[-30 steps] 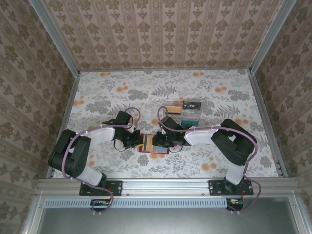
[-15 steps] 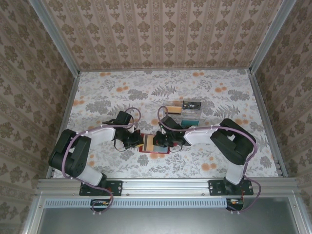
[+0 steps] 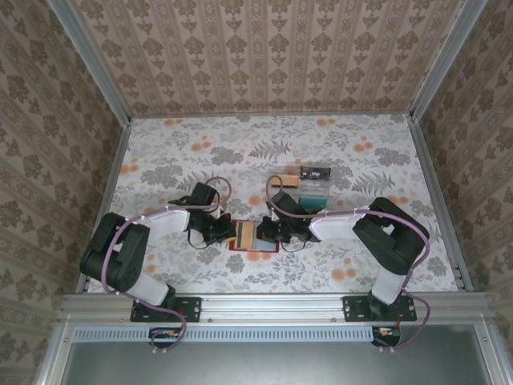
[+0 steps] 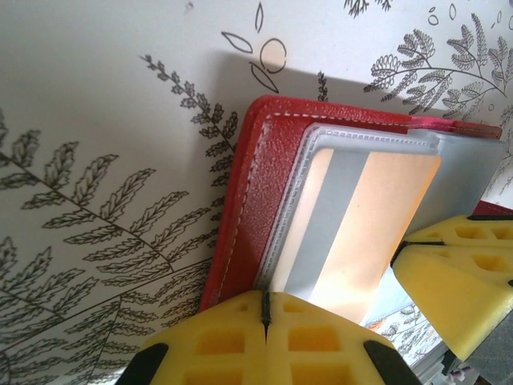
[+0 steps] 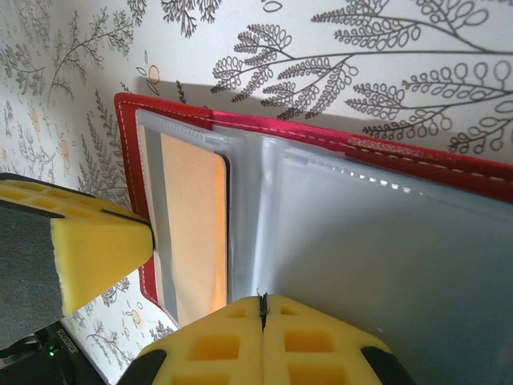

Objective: Take the credit cards out of the card holder

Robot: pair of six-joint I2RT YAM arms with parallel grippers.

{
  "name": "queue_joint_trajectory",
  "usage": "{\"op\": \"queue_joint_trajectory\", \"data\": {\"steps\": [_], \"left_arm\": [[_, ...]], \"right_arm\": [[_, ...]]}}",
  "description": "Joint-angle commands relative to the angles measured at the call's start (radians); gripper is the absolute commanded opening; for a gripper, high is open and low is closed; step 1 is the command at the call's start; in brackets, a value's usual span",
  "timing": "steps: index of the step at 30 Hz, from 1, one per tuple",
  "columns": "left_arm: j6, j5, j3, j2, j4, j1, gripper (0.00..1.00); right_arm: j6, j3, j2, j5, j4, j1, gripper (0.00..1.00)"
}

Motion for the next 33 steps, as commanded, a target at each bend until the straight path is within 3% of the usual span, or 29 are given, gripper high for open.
{"op": "queue_joint_trajectory", "data": {"steps": [1,4,17,33], "left_arm": [[-0.007,-0.030,-0.024,0.000,-0.034,0.002,0.00],[-0.008,-0.023,-0.022,-0.004,-0.028,0.000,0.00],[-0.009,-0.018,-0.024,-0.002,-0.027,0.001,0.00],[-0.008,-0.021,-0.025,0.002,-0.031,0.000,0.00]], "right_arm": [[0.010,0.006,-0.018,-0.032,0.031,-0.004,0.05],[0.009,0.026,-0.011,-0.037,0.032,-0.003,0.14],[0.022,0.076,0.069,-0.076,0.042,0.002,0.15],[0.024,0.014,0.011,-0.037,0.023,0.001,0.16]]}}
